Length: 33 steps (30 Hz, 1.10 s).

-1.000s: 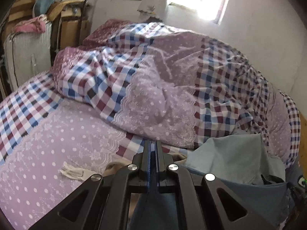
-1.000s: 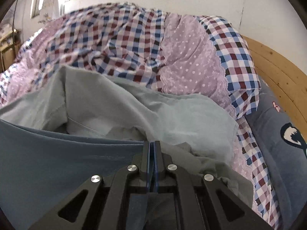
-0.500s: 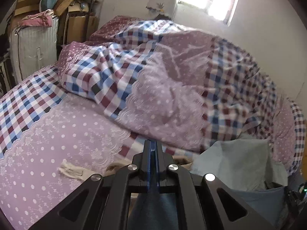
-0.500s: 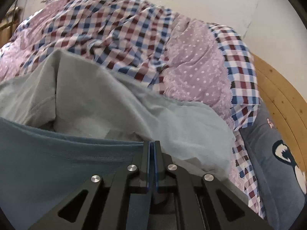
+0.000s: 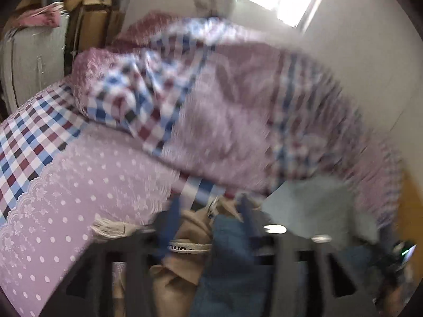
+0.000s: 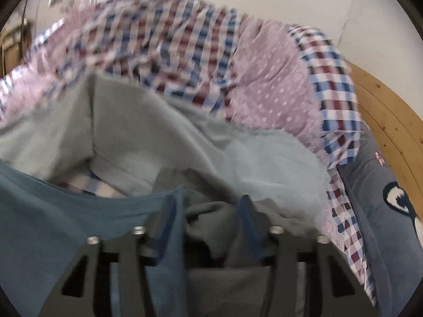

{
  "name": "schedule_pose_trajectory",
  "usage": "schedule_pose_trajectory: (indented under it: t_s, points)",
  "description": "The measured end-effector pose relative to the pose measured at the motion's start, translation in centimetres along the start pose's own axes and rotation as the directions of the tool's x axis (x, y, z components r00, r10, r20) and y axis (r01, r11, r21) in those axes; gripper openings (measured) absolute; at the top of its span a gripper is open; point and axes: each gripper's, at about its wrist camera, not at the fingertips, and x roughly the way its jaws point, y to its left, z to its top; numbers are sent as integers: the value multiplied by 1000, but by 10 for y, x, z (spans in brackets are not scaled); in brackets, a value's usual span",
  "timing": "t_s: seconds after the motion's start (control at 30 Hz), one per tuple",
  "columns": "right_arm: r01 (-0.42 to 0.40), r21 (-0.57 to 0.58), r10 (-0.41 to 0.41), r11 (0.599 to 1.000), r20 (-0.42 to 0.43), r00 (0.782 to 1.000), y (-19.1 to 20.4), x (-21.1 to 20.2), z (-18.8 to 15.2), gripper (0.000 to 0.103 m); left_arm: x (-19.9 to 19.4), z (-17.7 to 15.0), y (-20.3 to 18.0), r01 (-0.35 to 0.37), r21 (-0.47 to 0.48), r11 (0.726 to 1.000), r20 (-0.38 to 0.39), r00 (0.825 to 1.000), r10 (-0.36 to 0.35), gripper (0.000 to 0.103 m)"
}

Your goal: Fold clothes

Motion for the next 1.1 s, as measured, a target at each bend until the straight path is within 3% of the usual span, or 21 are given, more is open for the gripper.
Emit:
schedule_pose_trajectory:
  t_s: [0.13, 0.27, 0.37, 0.47, 0.6, 0.63, 0.8, 0.97, 1.1]
  points:
    - [-82, 108, 76, 991, 62, 995, -30, -59, -28, 69, -72, -20, 33, 107, -113, 988, 65, 993, -100, 73]
    - [-182, 210, 163, 960, 104, 981, -54, -118, -76, 72, -133, -81, 70, 174, -187, 967, 67, 984, -164, 79]
    - [-253, 308, 230, 917, 111, 967, -72, -159, -130, 74, -156, -147, 97, 184, -257, 949, 7, 982, -189, 80]
    - [-306, 394, 283, 867, 116, 952, -81, -186, -179, 75, -168, -215, 114, 189, -367, 911, -66, 971, -229, 80]
    - [-382, 498, 361, 779, 143, 922, -87, -213, -242, 79, -171, -269, 117, 275, -480, 833, -64, 936, -346, 80]
    - [-405, 519, 381, 753, 157, 911, -87, -217, -257, 80, -169, -275, 115, 288, -492, 822, -67, 928, -366, 80]
    - [-500, 631, 491, 593, 209, 846, -83, -213, -311, 82, -156, -277, 98, 314, -486, 816, -98, 908, -408, 81]
    - [-523, 732, 589, 438, 206, 782, -80, -190, -328, 83, -145, -280, 93, 273, -511, 815, -107, 921, -375, 80]
    - [-501, 765, 605, 405, 187, 774, -79, -178, -333, 86, -143, -279, 88, 278, -495, 823, -81, 929, -362, 81]
